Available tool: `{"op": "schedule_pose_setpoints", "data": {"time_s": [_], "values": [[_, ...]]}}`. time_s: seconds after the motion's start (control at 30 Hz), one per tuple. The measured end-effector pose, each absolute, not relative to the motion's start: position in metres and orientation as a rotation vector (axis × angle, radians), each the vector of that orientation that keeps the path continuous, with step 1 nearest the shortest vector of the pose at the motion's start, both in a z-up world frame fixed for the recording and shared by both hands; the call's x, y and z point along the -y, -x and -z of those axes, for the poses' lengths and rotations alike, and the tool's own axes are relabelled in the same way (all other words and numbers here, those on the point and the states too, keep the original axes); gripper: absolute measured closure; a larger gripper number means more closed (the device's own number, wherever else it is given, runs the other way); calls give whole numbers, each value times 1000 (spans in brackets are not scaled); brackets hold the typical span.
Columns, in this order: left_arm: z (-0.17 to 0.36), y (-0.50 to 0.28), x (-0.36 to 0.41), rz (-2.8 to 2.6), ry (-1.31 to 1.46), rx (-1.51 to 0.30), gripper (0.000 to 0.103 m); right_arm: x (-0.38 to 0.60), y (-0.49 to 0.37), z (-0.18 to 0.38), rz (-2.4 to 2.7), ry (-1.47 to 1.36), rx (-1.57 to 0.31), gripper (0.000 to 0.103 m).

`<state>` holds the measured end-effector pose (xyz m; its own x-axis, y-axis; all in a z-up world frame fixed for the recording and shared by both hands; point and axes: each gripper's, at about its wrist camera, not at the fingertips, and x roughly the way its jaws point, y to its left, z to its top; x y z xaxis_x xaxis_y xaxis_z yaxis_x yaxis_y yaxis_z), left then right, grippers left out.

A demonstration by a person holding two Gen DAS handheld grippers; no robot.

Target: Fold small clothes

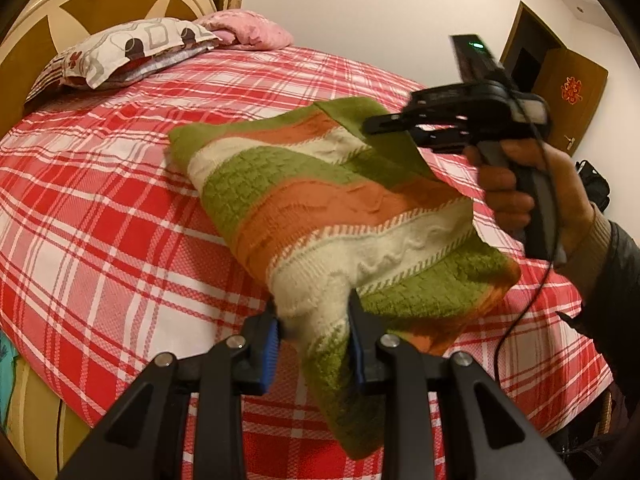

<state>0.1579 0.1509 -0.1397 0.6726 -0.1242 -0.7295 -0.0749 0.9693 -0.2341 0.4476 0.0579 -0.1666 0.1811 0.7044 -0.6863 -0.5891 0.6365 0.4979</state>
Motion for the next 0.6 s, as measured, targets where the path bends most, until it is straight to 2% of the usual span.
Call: {"op": "schedule_pose_setpoints", "data": {"time_s": [0.07, 0.23, 0.43, 0.47, 0.5, 0.53, 0.6], "values": [[140, -158, -152, 31, 260, -834, 73, -46, -438, 159, -927, -119, -1028, 71], [142, -158, -153, 34, 260, -839, 69, -9, -394, 136, -1041, -113, -988, 70], [145, -155, -145, -1, 197, -845, 45, 11, -322, 161, -1049, 110, -1065, 70], [144, -154, -141, -9, 162, -843, 41, 11, -315, 167, -1019, 156, -1066, 74], [142, -152, -136, -19, 118, -836, 37, 11, -309, 176, -964, 227, -1068, 87], [140, -151, -134, -25, 98, -828, 35, 12, -305, 186, -896, 293, -1071, 87], [134, -150, -132, -53, 61, -801, 18, 22, -308, 190, -879, 260, -1083, 87]]}}
